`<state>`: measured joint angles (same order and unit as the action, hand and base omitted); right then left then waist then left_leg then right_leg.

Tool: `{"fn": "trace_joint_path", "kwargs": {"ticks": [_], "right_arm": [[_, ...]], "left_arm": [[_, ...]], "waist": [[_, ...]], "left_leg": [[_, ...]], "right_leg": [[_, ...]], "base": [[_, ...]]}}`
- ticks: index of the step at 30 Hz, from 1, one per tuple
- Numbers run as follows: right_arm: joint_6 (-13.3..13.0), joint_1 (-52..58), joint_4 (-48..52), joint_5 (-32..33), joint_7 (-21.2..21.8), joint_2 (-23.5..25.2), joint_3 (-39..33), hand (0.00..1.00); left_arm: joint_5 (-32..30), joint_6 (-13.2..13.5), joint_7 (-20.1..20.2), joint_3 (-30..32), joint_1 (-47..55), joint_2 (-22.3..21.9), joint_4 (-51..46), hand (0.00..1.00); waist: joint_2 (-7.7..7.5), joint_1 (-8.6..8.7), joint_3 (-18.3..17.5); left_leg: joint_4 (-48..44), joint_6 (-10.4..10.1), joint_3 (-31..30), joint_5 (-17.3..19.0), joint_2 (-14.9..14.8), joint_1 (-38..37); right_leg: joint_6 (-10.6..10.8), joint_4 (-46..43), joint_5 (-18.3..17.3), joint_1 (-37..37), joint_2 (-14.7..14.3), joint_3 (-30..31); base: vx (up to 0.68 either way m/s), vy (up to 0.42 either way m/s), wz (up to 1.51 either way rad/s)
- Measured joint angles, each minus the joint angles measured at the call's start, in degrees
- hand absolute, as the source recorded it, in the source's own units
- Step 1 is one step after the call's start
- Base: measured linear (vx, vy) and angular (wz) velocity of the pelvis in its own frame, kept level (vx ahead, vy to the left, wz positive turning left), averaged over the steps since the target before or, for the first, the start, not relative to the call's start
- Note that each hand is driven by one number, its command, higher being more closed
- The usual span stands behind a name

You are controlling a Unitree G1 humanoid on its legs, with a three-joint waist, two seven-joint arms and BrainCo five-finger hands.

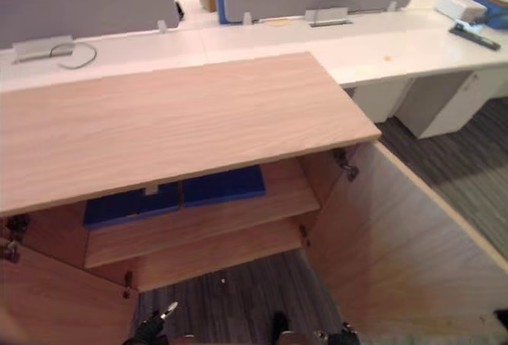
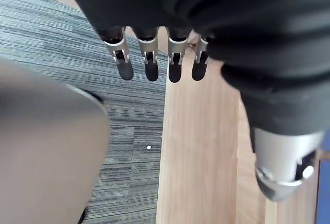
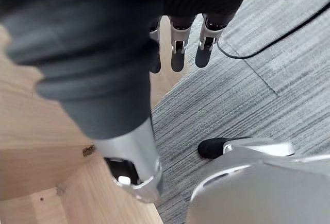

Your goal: Walk over to the cabinet, pick up the folder, carry it to the office cabinet, place the folder inside the office cabinet, then close the office cabinet door

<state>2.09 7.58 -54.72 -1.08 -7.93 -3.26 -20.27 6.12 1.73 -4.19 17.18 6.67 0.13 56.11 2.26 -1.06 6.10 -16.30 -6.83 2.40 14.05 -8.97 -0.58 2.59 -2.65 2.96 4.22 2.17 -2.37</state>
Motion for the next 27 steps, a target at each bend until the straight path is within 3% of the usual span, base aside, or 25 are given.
{"fn": "trace_joint_path", "kwargs": {"ticks": [5,8,17,25,26,27], "right_arm": [[-0.05,1.11,0.57,3.12,-0.02,0.97,-0.97,0.0],[-0.3,2.03,0.49,5.9,-0.07,1.26,-1.24,0.0],[-1.8,2.79,0.63,13.15,-0.93,4.1,-7.37,0.0],[-2.18,2.92,7.25,17.96,-2.46,6.39,-6.79,0.0],[-2.18,2.35,9.67,18.14,-2.68,6.75,-5.86,0.0],[-2.16,1.97,12.59,18.21,-2.88,6.96,-4.58,0.0]], "left_arm": [[-2.71,-0.05,0.04,2.15,-0.03,-0.03,2.03,0.0],[-5.94,-0.08,0.09,1.87,-0.31,0.19,3.11,0.0],[-7.54,-0.18,0.09,3.62,-1.48,-1.68,3.93,0.0],[-7.57,-0.14,0.0,4.59,-1.56,-2.65,1.4,0.0],[-7.55,-0.14,-0.14,4.88,-1.89,-2.67,1.33,0.0],[-7.54,-0.14,-0.37,5.57,-2.11,-2.86,1.22,0.0]], "waist": [[-0.19,0.73,-2.69],[0.1,1.97,-3.22],[0.04,2.39,-3.08],[-0.32,2.22,-0.62],[-0.42,2.23,0.05],[-0.09,2.08,0.27]], "left_leg": [[4.39,2.1,6.29,-0.77,2.92,-2.69],[7.32,2.92,7.48,-1.56,3.22,-5.38],[8.19,3.36,11.98,-1.0,3.52,-8.62],[5.32,2.03,20.81,1.22,1.55,-9.53],[4.82,2.21,22.83,1.37,1.37,-9.55],[4.48,2.19,25.28,1.44,1.16,-9.67]], "right_leg": [[1.11,6.83,5.99,0.26,0.62,8.36],[1.4,7.41,6.26,-0.27,0.17,9.67],[1.32,7.29,6.88,0.19,-1.18,14.05],[0.22,5.64,7.8,3.19,-4.21,17.47],[-0.18,4.53,7.53,4.74,-4.53,16.72],[-2.36,2.46,6.44,7.06,-4.25,12.76]], "base": [[0.04,0.144,-0.77],[0.12,0.039,-0.4],[0.03,0.037,-0.36],[-0.08,-0.005,-0.53],[-0.1,-0.04,-1.11],[-0.07,-0.024,-1.4]]}}
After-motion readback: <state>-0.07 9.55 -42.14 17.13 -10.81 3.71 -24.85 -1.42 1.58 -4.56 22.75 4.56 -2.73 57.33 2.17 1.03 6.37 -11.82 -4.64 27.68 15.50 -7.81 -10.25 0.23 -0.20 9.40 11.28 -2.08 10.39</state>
